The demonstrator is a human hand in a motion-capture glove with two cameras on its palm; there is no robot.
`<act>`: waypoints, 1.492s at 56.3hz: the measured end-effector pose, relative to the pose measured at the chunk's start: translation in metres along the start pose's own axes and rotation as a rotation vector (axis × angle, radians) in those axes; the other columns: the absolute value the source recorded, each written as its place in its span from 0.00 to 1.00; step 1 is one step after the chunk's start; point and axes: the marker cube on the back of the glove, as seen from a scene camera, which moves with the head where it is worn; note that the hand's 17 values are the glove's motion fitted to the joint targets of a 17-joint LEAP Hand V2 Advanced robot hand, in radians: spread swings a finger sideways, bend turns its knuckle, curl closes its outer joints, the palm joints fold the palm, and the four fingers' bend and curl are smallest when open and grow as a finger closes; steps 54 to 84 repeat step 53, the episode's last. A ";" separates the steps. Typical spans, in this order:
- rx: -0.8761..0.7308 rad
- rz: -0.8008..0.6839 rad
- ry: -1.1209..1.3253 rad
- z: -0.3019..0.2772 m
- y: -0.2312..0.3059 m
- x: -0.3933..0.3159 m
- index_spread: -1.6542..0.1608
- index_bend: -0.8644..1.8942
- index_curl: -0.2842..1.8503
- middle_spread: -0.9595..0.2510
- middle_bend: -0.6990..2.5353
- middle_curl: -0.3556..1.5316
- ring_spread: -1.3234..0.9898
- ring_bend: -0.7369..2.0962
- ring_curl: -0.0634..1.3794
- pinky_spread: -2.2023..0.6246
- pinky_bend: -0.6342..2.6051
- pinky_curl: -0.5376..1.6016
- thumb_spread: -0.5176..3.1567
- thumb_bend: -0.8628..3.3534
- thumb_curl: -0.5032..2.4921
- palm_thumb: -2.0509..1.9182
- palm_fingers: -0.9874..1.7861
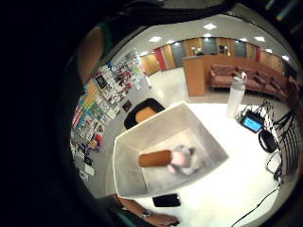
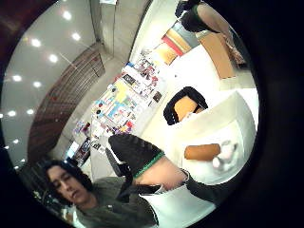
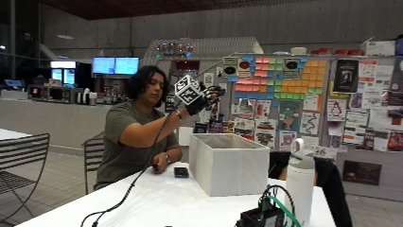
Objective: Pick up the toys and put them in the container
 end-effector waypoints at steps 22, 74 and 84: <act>-0.107 0.049 0.081 -0.059 0.114 0.063 0.66 0.41 0.45 0.70 0.33 0.40 0.49 0.36 0.21 0.78 0.30 0.39 0.40 0.18 0.26 0.49 0.44; -0.515 -0.296 0.562 -0.074 0.242 0.115 0.67 0.40 0.41 0.68 0.31 0.39 0.48 0.36 0.21 0.78 0.28 0.40 0.42 0.19 0.24 0.49 0.46; -0.515 -0.296 0.562 -0.074 0.242 0.115 0.67 0.40 0.41 0.68 0.31 0.39 0.48 0.36 0.21 0.78 0.28 0.40 0.42 0.19 0.24 0.49 0.46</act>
